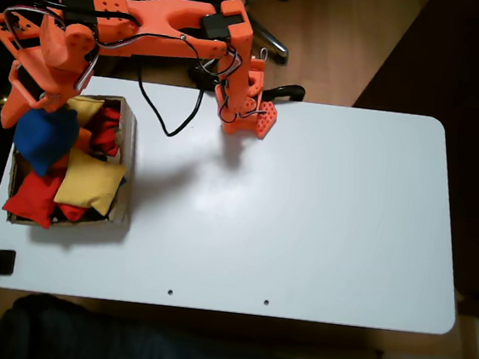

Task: Grasp a bag and put it in the box.

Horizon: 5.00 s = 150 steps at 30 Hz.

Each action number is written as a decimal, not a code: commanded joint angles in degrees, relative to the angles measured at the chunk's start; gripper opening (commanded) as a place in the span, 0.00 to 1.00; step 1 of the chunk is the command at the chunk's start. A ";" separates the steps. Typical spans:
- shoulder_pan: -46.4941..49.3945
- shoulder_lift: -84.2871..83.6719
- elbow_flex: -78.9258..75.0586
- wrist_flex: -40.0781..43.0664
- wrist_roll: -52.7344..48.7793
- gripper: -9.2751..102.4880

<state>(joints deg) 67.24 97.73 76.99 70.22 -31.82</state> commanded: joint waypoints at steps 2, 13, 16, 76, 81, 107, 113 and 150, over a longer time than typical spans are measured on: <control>-1.05 5.27 3.87 -2.37 0.09 0.58; -3.43 12.74 8.70 -4.83 4.48 0.70; -4.57 15.12 8.96 -4.48 6.06 0.70; -50.45 68.29 66.53 -33.93 40.69 0.08; -53.44 72.86 72.77 -33.84 40.87 0.08; -61.44 83.94 88.07 -21.01 34.28 0.08; -62.49 85.52 89.30 -16.35 33.84 0.08; -64.69 91.14 90.97 6.50 30.76 0.08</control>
<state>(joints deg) 2.81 188.44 169.72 75.94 -0.62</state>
